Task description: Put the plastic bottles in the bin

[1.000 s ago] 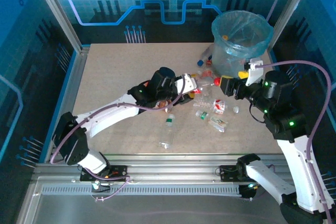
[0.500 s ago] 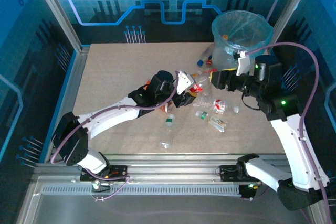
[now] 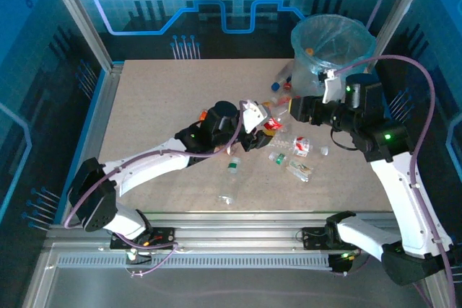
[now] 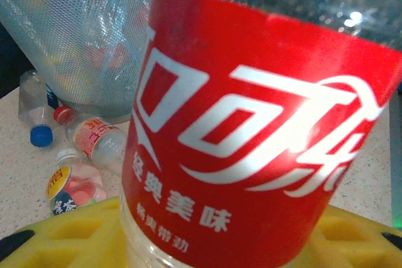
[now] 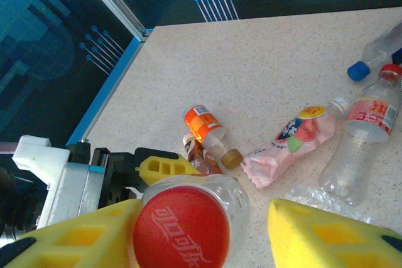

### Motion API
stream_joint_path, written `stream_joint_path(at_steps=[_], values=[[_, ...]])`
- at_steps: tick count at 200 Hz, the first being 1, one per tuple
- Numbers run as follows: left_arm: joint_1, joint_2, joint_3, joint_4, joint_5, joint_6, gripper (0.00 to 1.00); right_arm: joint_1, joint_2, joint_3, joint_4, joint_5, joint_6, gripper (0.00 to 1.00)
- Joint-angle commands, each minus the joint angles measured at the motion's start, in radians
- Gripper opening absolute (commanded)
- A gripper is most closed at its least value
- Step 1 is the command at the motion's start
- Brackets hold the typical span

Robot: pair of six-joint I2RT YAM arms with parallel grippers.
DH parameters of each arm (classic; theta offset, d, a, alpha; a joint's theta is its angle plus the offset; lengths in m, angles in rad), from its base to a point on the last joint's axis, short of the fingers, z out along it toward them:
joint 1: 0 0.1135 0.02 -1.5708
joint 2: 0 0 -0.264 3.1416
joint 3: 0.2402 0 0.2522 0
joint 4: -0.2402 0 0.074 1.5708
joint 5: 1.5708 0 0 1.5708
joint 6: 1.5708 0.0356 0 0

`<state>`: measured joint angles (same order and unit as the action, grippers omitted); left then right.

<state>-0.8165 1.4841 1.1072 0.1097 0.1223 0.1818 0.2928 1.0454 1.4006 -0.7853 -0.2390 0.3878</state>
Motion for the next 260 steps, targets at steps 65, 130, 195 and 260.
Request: stream_joint_path(at_steps=[65, 130, 195, 260], values=[[-0.006, -0.052, -0.018, 0.058, 0.01, -0.002, 0.56, 0.045, 0.05, 0.068, 0.02, 0.012, -0.008, 0.01], [-0.006, -0.225, -0.158, 0.292, -0.222, 0.001, 0.99, 0.167, 0.13, 0.238, 0.103, 0.3, -0.04, 0.0], [-0.005, -0.235, -0.197, 0.357, -0.361, 0.007, 0.99, 0.274, 0.327, 0.45, 0.32, 0.831, -0.248, 0.0], [-0.006, -0.213, -0.191, 0.341, -0.388, 0.021, 0.97, 0.204, 0.664, 0.945, 0.216, 1.139, -0.431, 0.0]])
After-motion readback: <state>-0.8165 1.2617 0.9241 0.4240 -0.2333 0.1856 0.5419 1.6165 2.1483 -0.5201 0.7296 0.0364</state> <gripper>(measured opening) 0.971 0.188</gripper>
